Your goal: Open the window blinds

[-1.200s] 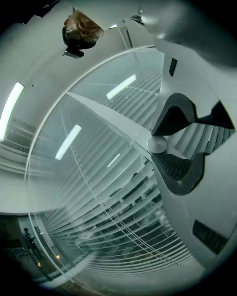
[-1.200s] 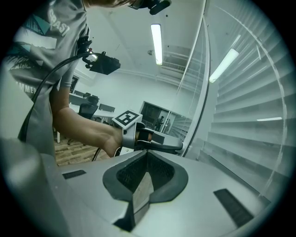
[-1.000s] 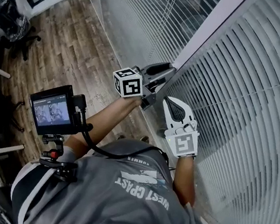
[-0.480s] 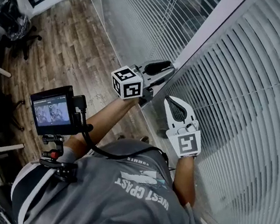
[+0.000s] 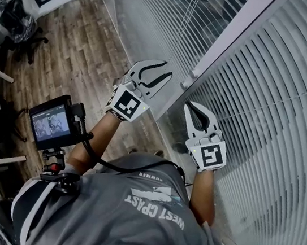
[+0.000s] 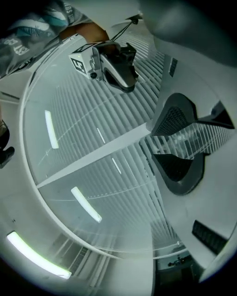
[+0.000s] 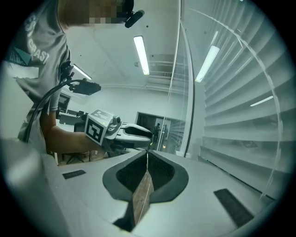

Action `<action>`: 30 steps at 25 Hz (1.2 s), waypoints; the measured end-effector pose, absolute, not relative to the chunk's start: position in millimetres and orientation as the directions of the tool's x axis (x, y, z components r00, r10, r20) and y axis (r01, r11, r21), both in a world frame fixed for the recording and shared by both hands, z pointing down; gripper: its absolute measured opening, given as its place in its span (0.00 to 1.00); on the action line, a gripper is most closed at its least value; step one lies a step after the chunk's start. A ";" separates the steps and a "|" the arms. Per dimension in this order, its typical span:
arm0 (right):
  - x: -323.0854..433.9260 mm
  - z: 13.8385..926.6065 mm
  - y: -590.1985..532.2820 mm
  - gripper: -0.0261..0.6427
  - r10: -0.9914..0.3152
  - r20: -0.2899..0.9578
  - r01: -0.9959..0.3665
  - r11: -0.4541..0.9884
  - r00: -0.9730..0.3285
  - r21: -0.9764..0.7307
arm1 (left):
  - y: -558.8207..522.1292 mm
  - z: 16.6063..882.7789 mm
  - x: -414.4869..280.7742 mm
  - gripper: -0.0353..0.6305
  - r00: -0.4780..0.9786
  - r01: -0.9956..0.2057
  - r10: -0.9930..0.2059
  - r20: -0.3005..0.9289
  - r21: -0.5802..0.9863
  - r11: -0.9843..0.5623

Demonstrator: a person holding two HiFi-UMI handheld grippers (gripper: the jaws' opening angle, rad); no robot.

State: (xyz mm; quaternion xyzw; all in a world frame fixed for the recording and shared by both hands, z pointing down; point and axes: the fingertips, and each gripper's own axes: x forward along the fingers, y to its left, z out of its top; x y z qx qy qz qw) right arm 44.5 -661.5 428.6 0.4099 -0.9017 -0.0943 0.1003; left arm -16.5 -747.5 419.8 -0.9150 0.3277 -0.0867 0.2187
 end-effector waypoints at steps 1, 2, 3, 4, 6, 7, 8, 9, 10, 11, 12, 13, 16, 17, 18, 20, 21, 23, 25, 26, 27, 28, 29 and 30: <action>45.5 426.3 -663.0 0.05 -0.761 0.099 -0.724 0.642 -0.641 0.251 | -747.9 420.9 -22.5 0.24 0.762 -0.568 -0.647 0.017 -0.461 -0.681; 46.1 424.9 -663.2 0.05 -0.763 0.095 -0.727 0.640 -0.639 0.250 | -747.5 422.4 -27.6 0.24 0.757 -0.573 -0.654 0.018 -0.462 -0.677; 45.8 424.3 -661.9 0.05 -0.764 0.092 -0.728 0.639 -0.638 0.249 | -745.9 423.9 -32.0 0.24 0.752 -0.578 -0.658 0.020 -0.459 -0.675; 44.6 424.2 -659.7 0.05 -0.764 0.091 -0.729 0.638 -0.639 0.248 | -743.5 425.8 -36.0 0.24 0.749 -0.582 -0.662 0.023 -0.456 -0.673; 39.5 424.4 -654.0 0.05 -0.763 0.093 -0.727 0.640 -0.639 0.249 | -737.3 431.5 -43.7 0.24 0.744 -0.583 -0.667 0.034 -0.454 -0.674; 36.4 423.9 -651.3 0.05 -0.763 0.096 -0.726 0.640 -0.640 0.252 | -733.8 433.1 -46.9 0.24 0.745 -0.581 -0.666 0.039 -0.453 -0.676; 33.8 422.9 -649.3 0.05 -0.763 0.097 -0.725 0.640 -0.640 0.254 | -730.7 432.8 -49.2 0.24 0.746 -0.580 -0.664 0.039 -0.451 -0.678; 32.0 422.0 -648.2 0.05 -0.763 0.096 -0.725 0.639 -0.639 0.255 | -728.4 431.5 -50.4 0.24 0.749 -0.579 -0.662 0.036 -0.450 -0.680; 31.1 421.4 -647.9 0.05 -0.764 0.094 -0.726 0.638 -0.639 0.255 | -727.3 430.4 -51.0 0.24 0.750 -0.580 -0.661 0.033 -0.449 -0.680; 30.8 421.2 -648.1 0.05 -0.764 0.093 -0.726 0.638 -0.638 0.256 | -727.1 430.5 -51.7 0.24 0.749 -0.582 -0.662 0.032 -0.447 -0.680; 30.9 421.4 -648.4 0.05 -0.764 0.092 -0.726 0.638 -0.638 0.256 | -727.4 430.5 -52.1 0.24 0.748 -0.584 -0.663 0.030 -0.445 -0.679; 31.0 421.9 -648.7 0.05 -0.764 0.093 -0.726 0.638 -0.639 0.256 | -727.7 429.8 -52.1 0.24 0.748 -0.585 -0.663 0.027 -0.443 -0.679; 30.8 424.1 -648.8 0.05 -0.763 0.095 -0.725 0.640 -0.640 0.256 | -727.5 424.6 -51.1 0.24 0.756 -0.582 -0.655 0.013 -0.445 -0.681; 30.8 424.9 -648.7 0.05 -0.763 0.098 -0.724 0.640 -0.639 0.256 | -727.4 423.7 -51.1 0.24 0.757 -0.582 -0.653 0.011 -0.445 -0.681; 30.9 426.0 -648.4 0.05 -0.763 0.104 -0.723 0.641 -0.638 0.258 | -727.3 423.3 -51.2 0.24 0.758 -0.582 -0.652 0.009 -0.444 -0.682; 31.1 427.7 -647.9 0.05 -0.761 0.114 -0.719 0.643 -0.639 0.264 | -726.4 422.8 -51.3 0.22 0.759 -0.583 -0.651 0.004 -0.442 -0.682; 31.3 428.1 -647.9 0.04 -0.761 0.115 -0.718 0.643 -0.639 0.266 | -725.9 422.4 -51.3 0.19 0.760 -0.583 -0.650 0.001 -0.441 -0.682; 31.8 428.0 -648.3 0.04 -0.763 0.118 -0.720 0.640 -0.635 0.268 | -725.1 421.9 -51.4 0.13 0.761 -0.584 -0.649 -0.003 -0.440 -0.682; 32.0 427.0 -648.9 0.04 -0.769 0.123 -0.725 0.635 -0.627 0.266 | -724.6 421.8 -51.6 0.07 0.761 -0.584 -0.649 -0.003 -0.440 -0.682; 32.2 427.2 -648.9 0.05 -0.770 0.126 -0.727 0.634 -0.625 0.265 | -724.4 421.9 -51.7 0.06 0.761 -0.584 -0.649 -0.003 -0.438 -0.683; 32.5 426.5 -649.3 0.04 -0.773 0.129 -0.729 0.631 -0.622 0.265 | -724.3 422.0 -51.7 0.06 0.762 -0.584 -0.648 -0.003 -0.437 -0.684; 32.8 424.9 -650.1 0.04 -0.778 0.131 -0.734 0.625 -0.615 0.265 | -724.2 422.1 -51.5 0.06 0.762 -0.584 -0.647 -0.002 -0.436 -0.685; 33.0 424.1 -650.5 0.04 -0.780 0.132 -0.737 0.622 -0.611 0.265 | -724.2 422.3 -51.4 0.06 0.763 -0.583 -0.647 -0.002 -0.435 -0.686; 33.1 425.2 -650.0 0.04 -0.778 0.130 -0.734 0.625 -0.615 0.265 | -724.1 422.4 -51.2 0.06 0.763 -0.583 -0.646 -0.001 -0.434 -0.687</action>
